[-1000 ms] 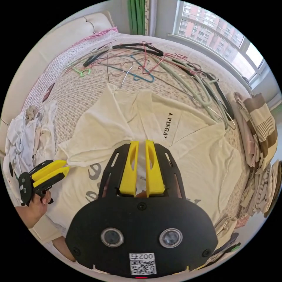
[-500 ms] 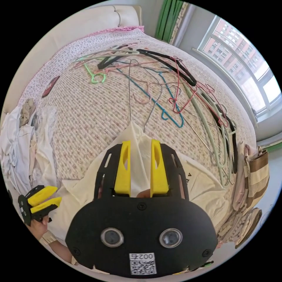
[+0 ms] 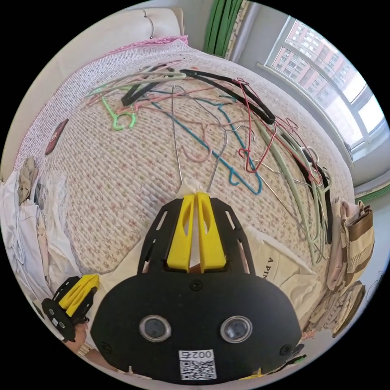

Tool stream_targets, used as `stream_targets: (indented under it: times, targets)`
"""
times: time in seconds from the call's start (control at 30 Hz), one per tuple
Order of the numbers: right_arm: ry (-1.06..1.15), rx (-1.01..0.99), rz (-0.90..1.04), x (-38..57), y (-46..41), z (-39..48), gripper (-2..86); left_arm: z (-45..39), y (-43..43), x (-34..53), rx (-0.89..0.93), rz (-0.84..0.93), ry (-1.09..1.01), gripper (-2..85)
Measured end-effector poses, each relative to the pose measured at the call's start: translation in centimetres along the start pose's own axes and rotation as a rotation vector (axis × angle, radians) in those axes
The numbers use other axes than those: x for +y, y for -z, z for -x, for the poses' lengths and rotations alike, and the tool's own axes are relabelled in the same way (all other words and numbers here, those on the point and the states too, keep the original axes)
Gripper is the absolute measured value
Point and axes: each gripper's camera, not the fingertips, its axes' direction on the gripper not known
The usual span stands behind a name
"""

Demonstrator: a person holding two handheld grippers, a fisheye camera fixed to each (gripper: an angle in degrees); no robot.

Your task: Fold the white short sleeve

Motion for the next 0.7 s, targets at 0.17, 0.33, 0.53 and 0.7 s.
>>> stream_targets:
  times: [0.17, 0.33, 0.53, 0.7]
  targets:
    - [-0.120, -0.076, -0.200, 4.6, 4.3, -2.5, 7.7, 1.8, 0.7, 1.6, 0.042, -0.036, 0.039, 2.0]
    - [0.007, -0.218, -0.251, 12.7, 7.5, -0.1, 8.5, 2.7, 2.6, 4.8, 0.144, -0.137, 0.066, 4.2]
    - [-0.013, -0.152, -0.108, 20.4, 5.1, 2.0, 4.3, -0.5, 1.5, 6.2, 0.132, -0.110, -0.026, 3.8]
    - [-0.100, -0.271, -0.040, 22.8, 2.5, 0.7, 2.1, -2.8, 0.5, 4.3, 0.084, -0.120, -0.094, -0.5]
